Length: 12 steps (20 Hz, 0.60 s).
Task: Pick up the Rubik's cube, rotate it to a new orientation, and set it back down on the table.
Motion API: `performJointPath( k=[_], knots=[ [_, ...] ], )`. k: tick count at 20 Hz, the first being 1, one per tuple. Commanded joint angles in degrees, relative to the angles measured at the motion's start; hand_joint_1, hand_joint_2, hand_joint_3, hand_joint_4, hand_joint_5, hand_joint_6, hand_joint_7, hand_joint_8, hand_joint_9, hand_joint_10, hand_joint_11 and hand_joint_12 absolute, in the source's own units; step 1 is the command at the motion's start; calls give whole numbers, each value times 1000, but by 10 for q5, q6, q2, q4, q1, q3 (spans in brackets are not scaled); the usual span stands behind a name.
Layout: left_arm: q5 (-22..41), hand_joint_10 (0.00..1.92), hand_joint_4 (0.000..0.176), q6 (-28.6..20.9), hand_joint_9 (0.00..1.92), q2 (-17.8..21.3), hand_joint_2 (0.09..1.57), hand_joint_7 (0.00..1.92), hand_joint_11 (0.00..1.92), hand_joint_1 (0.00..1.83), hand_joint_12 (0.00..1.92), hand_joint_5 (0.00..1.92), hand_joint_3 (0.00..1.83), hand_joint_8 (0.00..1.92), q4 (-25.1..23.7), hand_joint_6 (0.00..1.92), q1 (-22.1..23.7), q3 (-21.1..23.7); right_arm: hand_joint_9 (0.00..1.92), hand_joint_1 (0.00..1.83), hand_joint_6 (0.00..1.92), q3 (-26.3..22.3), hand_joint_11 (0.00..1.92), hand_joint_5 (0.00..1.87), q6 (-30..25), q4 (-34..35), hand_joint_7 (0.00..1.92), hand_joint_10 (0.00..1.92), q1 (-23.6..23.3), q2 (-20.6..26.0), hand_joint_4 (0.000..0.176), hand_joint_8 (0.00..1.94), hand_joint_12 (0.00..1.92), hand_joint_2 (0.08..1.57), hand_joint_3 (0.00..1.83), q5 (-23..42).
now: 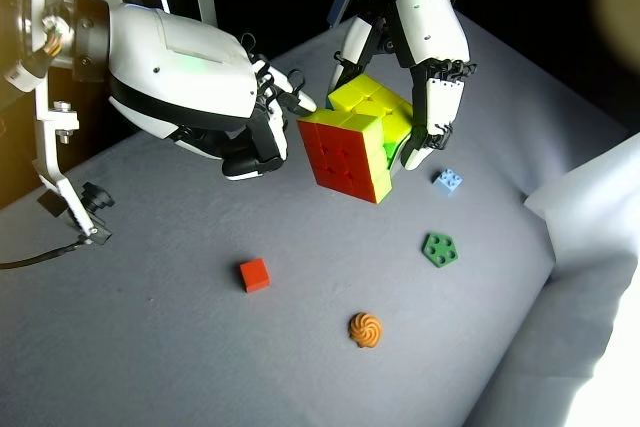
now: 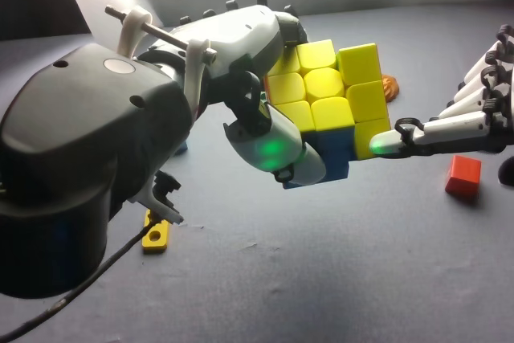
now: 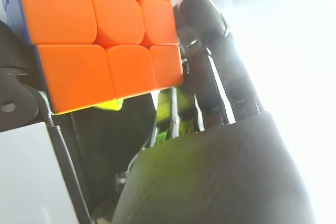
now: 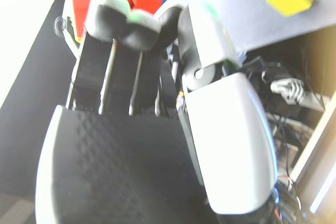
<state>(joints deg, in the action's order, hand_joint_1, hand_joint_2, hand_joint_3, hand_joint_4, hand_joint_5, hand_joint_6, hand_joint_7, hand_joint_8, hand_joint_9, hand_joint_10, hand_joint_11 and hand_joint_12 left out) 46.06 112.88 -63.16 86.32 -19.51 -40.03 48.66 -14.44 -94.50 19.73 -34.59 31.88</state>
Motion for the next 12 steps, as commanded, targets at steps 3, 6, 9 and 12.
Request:
performJointPath(
  k=[3, 6, 9, 12],
  knots=[
    [13, 1404, 0, -11, 916, 3, 1120, 1004, 754, 1260, 1638, 965, 0, 1232, -46, 752, 12, 2, 913, 1238, 5, -2, 965, 227, 3, 23, 710, 1921, 0, -1, 0, 1878, 1921, 1131, 0, -4],
    [13, 1811, 0, -10, 916, 3, 1145, 898, 918, 1223, 1919, 979, 3, 1397, -46, 768, 12, 2, 909, 1235, 3, -2, 967, 240, 10, 23, 726, 1921, 10, -7, 0, 1866, 1921, 1127, 0, -18],
    [12, 1917, 0, -10, 924, 4, 1110, 883, 945, 1143, 1921, 987, 0, 1459, -46, 986, 12, 2, 981, 1253, 0, -2, 995, 211, 21, 23, 749, 1921, 24, -15, 0, 1910, 1921, 1123, 0, -37],
    [13, 1733, 0, -11, 936, 4, 1148, 903, 858, 1224, 1872, 953, 0, 1419, -46, 801, 13, 1, 987, 1229, 1, -2, 1025, 210, 22, 26, 761, 1921, 26, -19, 0, 1932, 1921, 1126, 1, -49]
  ],
)
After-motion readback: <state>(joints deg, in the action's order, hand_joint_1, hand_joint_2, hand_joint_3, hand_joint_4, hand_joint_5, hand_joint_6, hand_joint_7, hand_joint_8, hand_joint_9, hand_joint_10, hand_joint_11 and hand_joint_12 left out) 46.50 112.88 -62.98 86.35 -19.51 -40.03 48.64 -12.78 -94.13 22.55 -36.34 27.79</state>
